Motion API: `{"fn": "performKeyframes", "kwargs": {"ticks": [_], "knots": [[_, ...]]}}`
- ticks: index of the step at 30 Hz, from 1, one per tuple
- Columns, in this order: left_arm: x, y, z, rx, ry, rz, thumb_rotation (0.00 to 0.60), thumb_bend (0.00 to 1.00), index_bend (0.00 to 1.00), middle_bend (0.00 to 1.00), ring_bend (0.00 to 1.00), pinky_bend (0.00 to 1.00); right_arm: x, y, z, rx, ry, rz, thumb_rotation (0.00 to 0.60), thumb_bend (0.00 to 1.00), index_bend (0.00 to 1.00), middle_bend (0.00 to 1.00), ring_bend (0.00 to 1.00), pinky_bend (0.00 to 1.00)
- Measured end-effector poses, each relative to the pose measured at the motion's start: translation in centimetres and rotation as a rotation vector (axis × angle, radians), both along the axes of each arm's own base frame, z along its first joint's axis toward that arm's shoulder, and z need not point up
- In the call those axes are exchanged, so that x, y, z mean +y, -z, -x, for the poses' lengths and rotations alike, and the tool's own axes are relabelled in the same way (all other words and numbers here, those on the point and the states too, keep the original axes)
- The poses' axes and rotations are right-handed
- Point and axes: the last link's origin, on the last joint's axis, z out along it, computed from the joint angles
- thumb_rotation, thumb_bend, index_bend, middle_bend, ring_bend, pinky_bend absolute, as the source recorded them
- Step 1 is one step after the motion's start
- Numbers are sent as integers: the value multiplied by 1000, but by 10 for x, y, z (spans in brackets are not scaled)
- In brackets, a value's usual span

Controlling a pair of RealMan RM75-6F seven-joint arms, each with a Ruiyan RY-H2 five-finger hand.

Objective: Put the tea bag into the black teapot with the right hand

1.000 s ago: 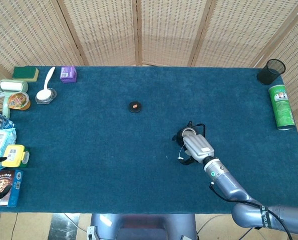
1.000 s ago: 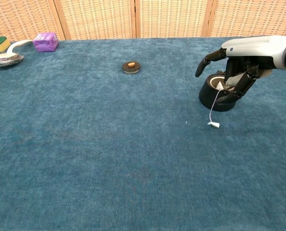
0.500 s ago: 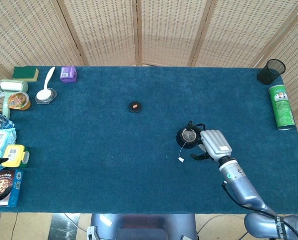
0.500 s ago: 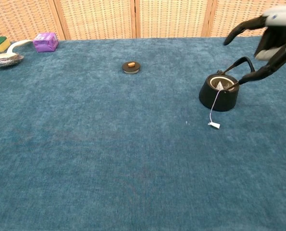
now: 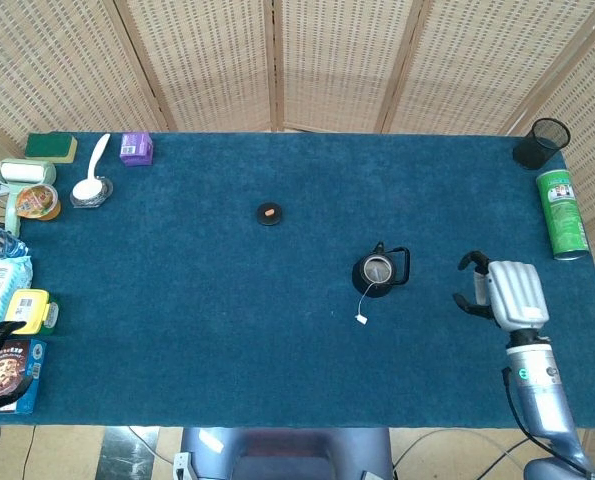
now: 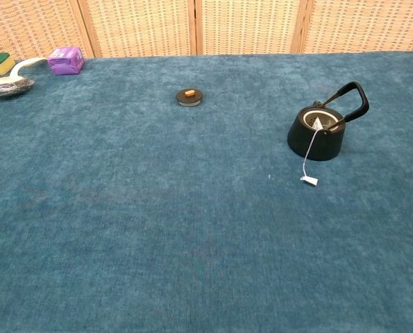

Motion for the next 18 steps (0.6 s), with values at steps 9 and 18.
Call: {"fn": "performKeyframes", "kwargs": {"ticks": [9,18], "knots": [[-6,7,-5,-12,22,-12,600,294,183,188,78,127,42,-2,33,84,40,87,600,278,418,541,554,593],[-18,12,-12,-20,74,-32,600,294,183,189,78,126,82,5,52,70,96,93,600,294,406,518,516,534]]}}
